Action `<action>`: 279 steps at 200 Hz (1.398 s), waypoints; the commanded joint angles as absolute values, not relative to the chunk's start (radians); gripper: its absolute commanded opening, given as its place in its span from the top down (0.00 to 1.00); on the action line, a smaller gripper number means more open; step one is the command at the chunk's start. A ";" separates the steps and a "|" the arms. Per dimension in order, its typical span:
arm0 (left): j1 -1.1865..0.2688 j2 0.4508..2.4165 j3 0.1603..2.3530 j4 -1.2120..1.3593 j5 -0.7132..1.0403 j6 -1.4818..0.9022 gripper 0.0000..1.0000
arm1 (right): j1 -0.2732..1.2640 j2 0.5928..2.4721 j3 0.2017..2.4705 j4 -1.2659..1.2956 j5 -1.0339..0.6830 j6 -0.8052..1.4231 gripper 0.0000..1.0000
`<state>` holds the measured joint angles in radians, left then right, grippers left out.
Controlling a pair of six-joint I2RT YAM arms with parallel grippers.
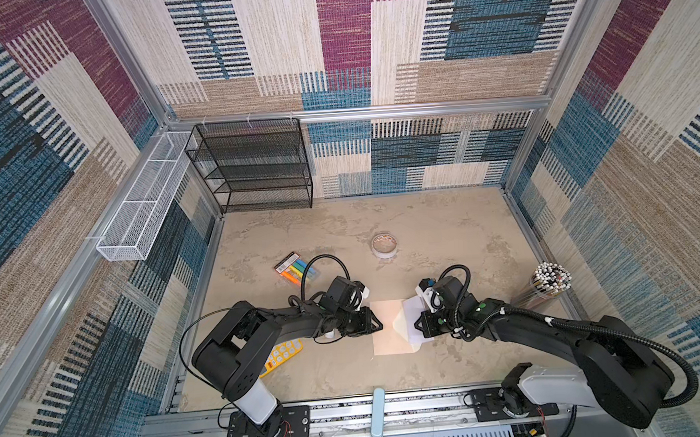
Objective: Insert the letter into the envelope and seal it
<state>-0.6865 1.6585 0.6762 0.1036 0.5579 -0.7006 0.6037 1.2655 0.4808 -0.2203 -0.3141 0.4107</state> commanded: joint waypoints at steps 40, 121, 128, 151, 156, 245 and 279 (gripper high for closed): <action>-0.685 1.694 0.670 0.042 0.514 -0.709 0.69 | 0.609 1.281 0.474 -0.197 -0.316 0.426 1.00; -0.678 1.735 0.687 -0.003 0.494 -0.708 0.70 | 0.609 1.270 0.485 -0.298 -0.318 0.514 1.00; -0.680 1.738 0.689 -0.005 0.493 -0.708 0.70 | 0.609 1.267 0.486 -0.301 -0.321 0.523 1.00; -0.678 1.748 0.689 -0.010 0.488 -0.710 0.71 | 0.609 1.257 0.487 -0.319 -0.327 0.545 1.00; -0.678 1.751 0.689 -0.011 0.487 -0.709 0.71 | 0.609 1.254 0.487 -0.322 -0.330 0.549 1.00; -0.660 1.788 0.697 -0.015 0.493 -0.712 0.73 | 0.609 1.203 0.473 -0.366 -0.333 0.625 1.00; -0.655 1.798 0.701 -0.019 0.494 -0.712 0.74 | 0.609 1.167 0.458 -0.383 -0.321 0.649 1.00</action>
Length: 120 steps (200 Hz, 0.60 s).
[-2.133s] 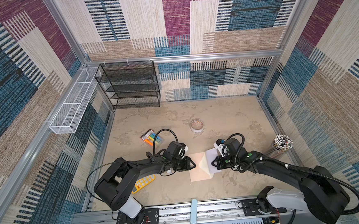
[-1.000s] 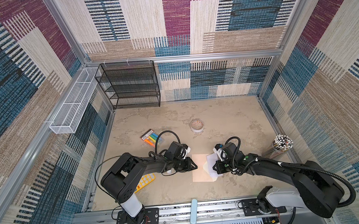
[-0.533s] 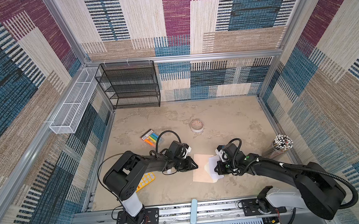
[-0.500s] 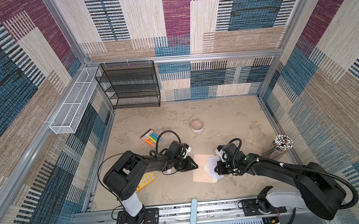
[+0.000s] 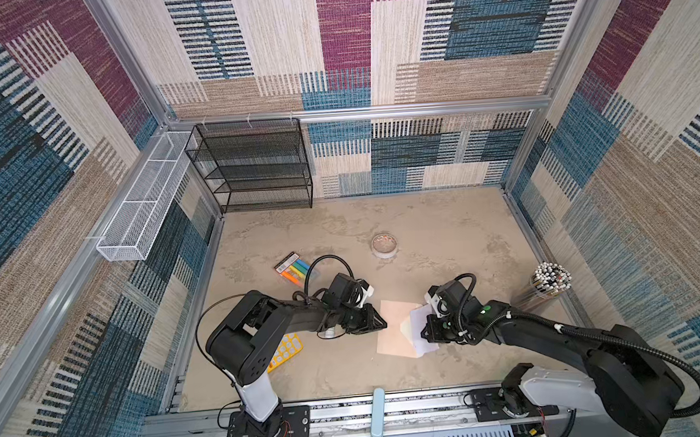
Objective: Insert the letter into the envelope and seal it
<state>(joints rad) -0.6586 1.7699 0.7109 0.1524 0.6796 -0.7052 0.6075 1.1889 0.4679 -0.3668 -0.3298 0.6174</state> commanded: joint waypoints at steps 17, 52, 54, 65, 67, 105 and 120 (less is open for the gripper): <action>-0.653 1.799 0.701 -0.019 0.495 -0.713 0.74 | 0.609 1.160 0.450 -0.385 -0.323 0.662 1.00; -0.653 1.798 0.702 -0.017 0.497 -0.714 0.74 | 0.609 1.166 0.443 -0.384 -0.330 0.676 1.00; -0.653 1.798 0.701 -0.017 0.497 -0.714 0.74 | 0.609 1.166 0.443 -0.384 -0.328 0.678 1.00; -0.653 1.796 0.701 -0.016 0.496 -0.714 0.75 | 0.609 1.164 0.440 -0.386 -0.328 0.685 1.00; -0.653 1.795 0.699 -0.016 0.496 -0.714 0.75 | 0.609 1.164 0.439 -0.386 -0.329 0.686 1.00; -0.653 1.796 0.698 -0.010 0.506 -0.712 0.75 | 0.609 1.165 0.438 -0.381 -0.315 0.707 1.00; -0.653 1.793 0.699 -0.008 0.508 -0.712 0.75 | 0.609 1.181 0.444 -0.373 -0.318 0.708 1.00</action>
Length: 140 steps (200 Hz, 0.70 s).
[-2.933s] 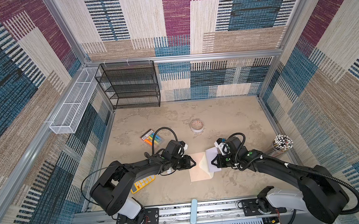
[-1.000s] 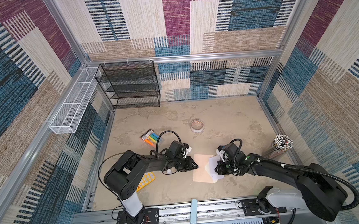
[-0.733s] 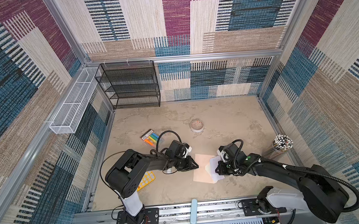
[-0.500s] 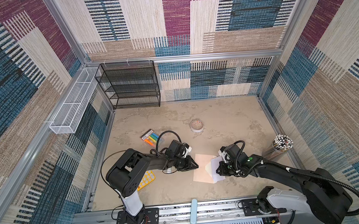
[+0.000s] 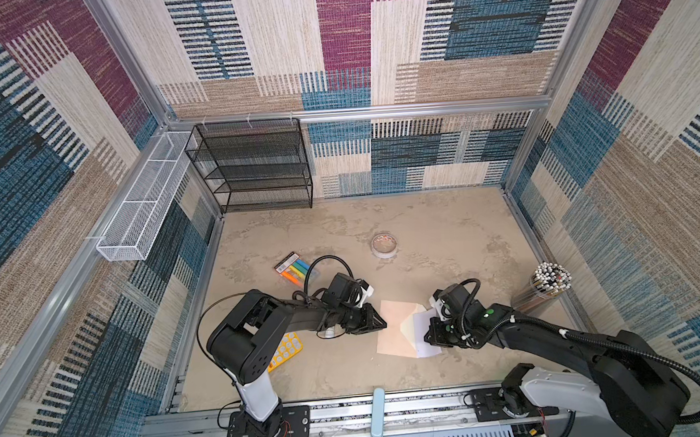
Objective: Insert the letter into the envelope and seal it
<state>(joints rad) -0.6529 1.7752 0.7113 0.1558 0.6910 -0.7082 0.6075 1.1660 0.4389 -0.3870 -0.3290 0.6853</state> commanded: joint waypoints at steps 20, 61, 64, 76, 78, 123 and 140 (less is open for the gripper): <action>-0.653 1.791 0.699 -0.009 0.509 -0.710 0.75 | 0.609 1.198 0.451 -0.359 -0.318 0.711 1.00; -0.653 1.790 0.695 -0.002 0.514 -0.710 0.75 | 0.609 1.221 0.466 -0.337 -0.323 0.718 1.00; -0.653 1.792 0.696 -0.003 0.515 -0.710 0.75 | 0.609 1.221 0.467 -0.336 -0.324 0.719 1.00; -0.653 1.789 0.696 0.000 0.519 -0.710 0.75 | 0.609 1.230 0.472 -0.332 -0.325 0.721 1.00; -0.653 1.789 0.695 0.000 0.519 -0.710 0.75 | 0.609 1.231 0.472 -0.331 -0.325 0.721 1.00; -0.652 1.785 0.694 0.000 0.525 -0.704 0.75 | 0.608 1.257 0.486 -0.315 -0.324 0.720 1.00; -0.653 1.785 0.692 0.006 0.529 -0.703 0.75 | 0.607 1.269 0.492 -0.306 -0.325 0.719 1.00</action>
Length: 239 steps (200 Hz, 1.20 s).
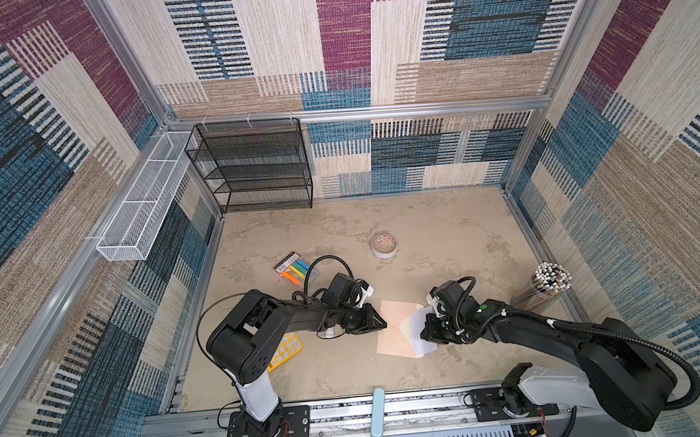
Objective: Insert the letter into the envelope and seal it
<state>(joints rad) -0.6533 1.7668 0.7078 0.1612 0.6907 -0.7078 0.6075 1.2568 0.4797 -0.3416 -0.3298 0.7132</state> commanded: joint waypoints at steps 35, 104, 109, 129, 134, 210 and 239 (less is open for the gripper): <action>-0.653 1.784 0.690 0.009 0.532 -0.704 0.74 | 0.607 1.296 0.489 -0.270 -0.358 0.712 1.00; -0.653 1.785 0.692 0.015 0.540 -0.707 0.75 | 0.607 1.319 0.471 -0.193 -0.429 0.689 1.00; -0.653 1.784 0.691 0.015 0.541 -0.707 0.74 | 0.608 1.320 0.469 -0.186 -0.435 0.693 1.00; -0.653 1.777 0.691 0.015 0.541 -0.706 0.75 | 0.608 1.330 0.457 -0.147 -0.455 0.704 1.00; -0.653 1.774 0.689 0.017 0.541 -0.705 0.75 | 0.608 1.330 0.455 -0.139 -0.459 0.706 1.00; -0.653 1.752 0.690 0.011 0.549 -0.706 0.74 | 0.608 1.336 0.437 -0.074 -0.489 0.722 0.95; -0.653 1.743 0.696 -0.004 0.545 -0.702 0.74 | 0.607 1.327 0.442 -0.087 -0.486 0.723 0.84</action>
